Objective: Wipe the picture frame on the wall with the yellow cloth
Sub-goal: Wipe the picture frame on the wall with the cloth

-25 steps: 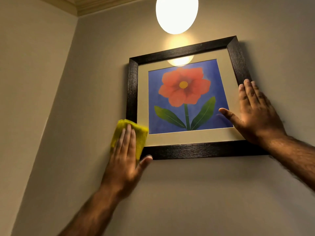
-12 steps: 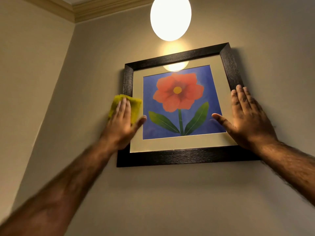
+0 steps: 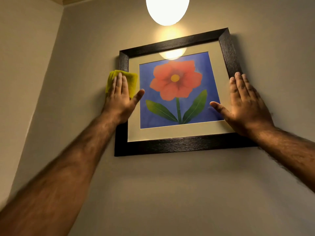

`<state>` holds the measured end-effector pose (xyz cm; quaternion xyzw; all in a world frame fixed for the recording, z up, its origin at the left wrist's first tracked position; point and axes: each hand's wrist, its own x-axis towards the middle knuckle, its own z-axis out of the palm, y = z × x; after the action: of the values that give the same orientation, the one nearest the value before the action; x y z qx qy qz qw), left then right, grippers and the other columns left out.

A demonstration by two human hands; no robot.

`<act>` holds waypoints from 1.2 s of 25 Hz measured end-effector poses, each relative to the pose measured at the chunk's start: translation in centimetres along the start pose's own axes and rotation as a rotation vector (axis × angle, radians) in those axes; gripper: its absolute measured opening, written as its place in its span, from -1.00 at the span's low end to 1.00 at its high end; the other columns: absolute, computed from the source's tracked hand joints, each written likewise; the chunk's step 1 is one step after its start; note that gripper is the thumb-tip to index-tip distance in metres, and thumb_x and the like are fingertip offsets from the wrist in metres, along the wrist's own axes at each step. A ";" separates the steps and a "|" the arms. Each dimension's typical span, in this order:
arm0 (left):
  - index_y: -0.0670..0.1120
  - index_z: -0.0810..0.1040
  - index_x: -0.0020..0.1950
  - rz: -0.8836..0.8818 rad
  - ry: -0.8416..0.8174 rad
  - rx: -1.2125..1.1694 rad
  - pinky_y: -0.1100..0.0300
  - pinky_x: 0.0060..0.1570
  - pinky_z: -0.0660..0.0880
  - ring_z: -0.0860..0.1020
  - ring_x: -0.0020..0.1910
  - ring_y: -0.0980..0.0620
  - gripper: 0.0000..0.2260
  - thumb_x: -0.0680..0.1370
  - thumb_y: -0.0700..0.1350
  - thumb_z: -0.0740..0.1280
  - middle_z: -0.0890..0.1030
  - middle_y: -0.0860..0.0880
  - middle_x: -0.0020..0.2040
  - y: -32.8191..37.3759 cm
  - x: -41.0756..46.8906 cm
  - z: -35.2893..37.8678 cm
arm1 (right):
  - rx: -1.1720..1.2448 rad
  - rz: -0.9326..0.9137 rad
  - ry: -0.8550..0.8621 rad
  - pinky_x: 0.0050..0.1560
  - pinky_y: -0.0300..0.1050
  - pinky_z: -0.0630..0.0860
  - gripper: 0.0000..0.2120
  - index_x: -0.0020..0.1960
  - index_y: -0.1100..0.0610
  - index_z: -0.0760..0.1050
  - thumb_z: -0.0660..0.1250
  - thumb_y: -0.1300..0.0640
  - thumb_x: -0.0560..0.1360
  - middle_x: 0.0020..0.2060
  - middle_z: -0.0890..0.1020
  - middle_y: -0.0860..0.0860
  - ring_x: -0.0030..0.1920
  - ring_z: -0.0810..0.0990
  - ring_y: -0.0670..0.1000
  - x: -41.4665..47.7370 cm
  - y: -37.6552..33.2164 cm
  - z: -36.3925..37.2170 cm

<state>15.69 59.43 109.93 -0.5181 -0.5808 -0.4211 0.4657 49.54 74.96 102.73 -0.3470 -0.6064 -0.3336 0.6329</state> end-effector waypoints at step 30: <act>-0.07 0.70 0.02 -0.323 0.013 -0.191 0.09 -0.06 0.55 0.62 -0.08 -0.07 -0.71 0.36 -0.03 0.61 0.72 -0.13 -0.03 -3.2 -7.3 -6.9 | 0.026 0.002 -0.033 0.62 0.15 -0.01 -0.01 0.63 0.21 -0.08 -0.07 -0.50 0.50 0.66 -0.07 0.12 0.66 -0.09 0.09 0.1 -0.1 -0.3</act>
<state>13.42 50.87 104.26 -0.4574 -0.6108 -0.5469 0.3444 49.64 74.68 102.78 -0.3448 -0.6207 -0.3194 0.6276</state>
